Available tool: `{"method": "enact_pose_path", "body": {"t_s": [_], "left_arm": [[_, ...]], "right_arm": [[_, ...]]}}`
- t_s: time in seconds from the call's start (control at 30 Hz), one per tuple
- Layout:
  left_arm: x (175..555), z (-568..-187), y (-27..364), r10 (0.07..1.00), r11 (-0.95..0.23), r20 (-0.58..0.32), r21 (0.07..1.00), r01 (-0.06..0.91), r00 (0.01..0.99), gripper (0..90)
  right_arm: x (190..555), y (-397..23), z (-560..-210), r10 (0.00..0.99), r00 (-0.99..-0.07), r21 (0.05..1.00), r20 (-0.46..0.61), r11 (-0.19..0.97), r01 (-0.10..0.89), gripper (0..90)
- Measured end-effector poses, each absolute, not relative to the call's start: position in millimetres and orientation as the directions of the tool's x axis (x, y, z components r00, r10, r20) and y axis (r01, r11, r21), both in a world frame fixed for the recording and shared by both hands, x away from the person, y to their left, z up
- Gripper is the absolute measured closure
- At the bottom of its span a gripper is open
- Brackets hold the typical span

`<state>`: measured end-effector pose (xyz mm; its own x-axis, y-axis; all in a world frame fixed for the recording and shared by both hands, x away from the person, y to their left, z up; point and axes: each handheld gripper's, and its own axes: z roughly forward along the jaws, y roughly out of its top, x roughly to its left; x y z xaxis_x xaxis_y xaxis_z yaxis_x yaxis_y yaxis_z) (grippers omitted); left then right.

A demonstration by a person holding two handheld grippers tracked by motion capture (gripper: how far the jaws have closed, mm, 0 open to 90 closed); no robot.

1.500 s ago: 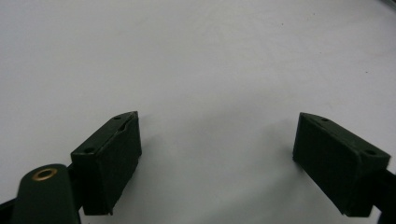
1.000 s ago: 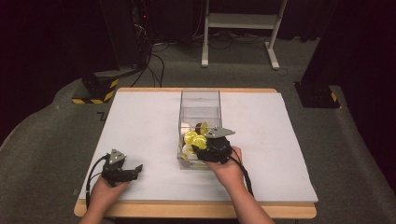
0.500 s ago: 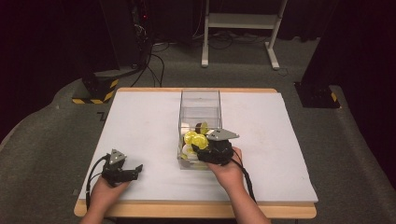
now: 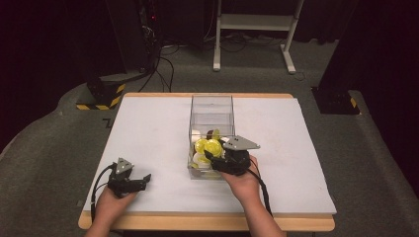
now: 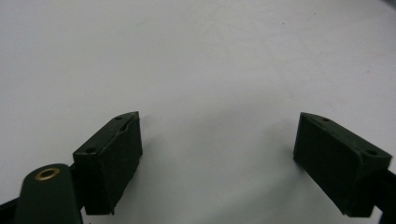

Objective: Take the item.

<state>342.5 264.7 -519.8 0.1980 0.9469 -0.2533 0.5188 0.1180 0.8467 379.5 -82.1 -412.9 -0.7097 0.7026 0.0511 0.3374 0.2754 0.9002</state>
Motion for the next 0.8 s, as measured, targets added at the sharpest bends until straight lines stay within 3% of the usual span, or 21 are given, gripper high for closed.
{"method": "enact_pose_path", "body": {"t_s": [0.8], "left_arm": [[342, -520, 265, 0.948, 0.109, -0.247, 0.846, 0.522, 0.202, 15.5]], "right_arm": [[378, -101, -407, 0.725, -0.686, 0.919, 0.061, 0.227, 0.322, 38.4]]}}
